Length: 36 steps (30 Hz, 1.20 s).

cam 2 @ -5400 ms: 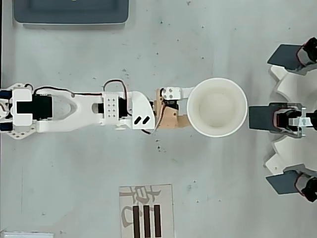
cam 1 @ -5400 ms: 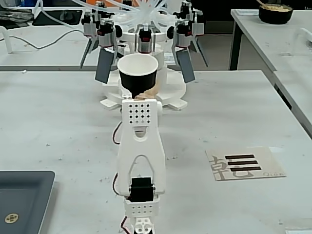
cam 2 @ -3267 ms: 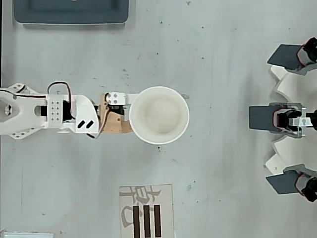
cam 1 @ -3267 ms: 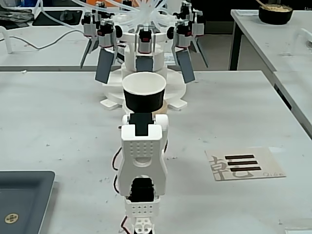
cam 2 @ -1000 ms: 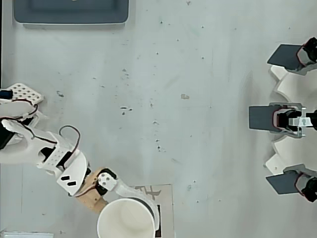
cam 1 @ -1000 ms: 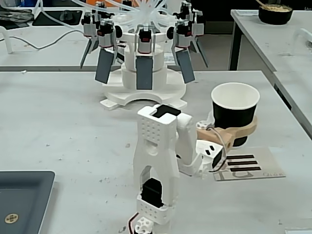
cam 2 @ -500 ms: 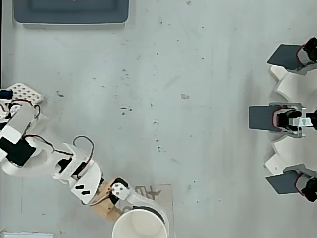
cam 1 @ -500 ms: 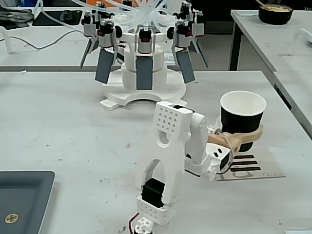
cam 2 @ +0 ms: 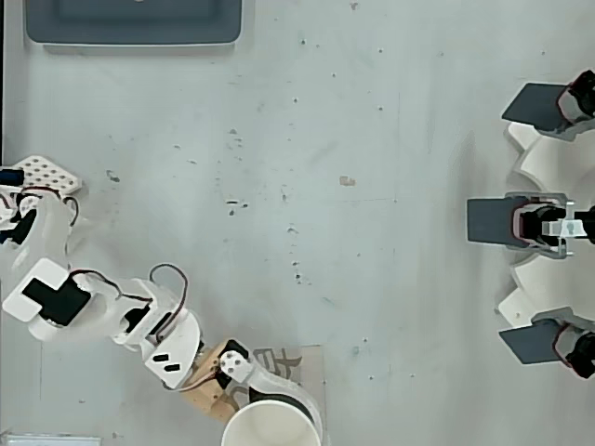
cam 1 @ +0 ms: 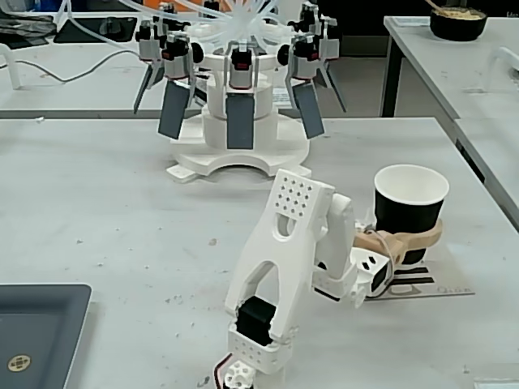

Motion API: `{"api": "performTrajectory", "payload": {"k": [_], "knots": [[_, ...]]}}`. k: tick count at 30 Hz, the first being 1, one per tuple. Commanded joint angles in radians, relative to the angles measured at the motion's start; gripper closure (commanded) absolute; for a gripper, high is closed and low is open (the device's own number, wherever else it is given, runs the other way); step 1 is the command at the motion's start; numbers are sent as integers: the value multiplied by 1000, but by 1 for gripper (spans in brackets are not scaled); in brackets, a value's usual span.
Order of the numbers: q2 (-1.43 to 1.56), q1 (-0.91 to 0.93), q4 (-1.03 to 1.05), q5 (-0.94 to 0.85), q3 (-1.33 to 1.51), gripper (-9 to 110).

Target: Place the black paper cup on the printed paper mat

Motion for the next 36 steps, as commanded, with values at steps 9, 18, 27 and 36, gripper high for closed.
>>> {"api": "performTrajectory", "payload": {"k": [9,18,27,36], "knots": [[-38,29,-34,14,-35,95],[-60,29,-34,17,-52,94],[-61,29,-34,17,-58,78],[-49,71,-15,8,-58,57]]}}
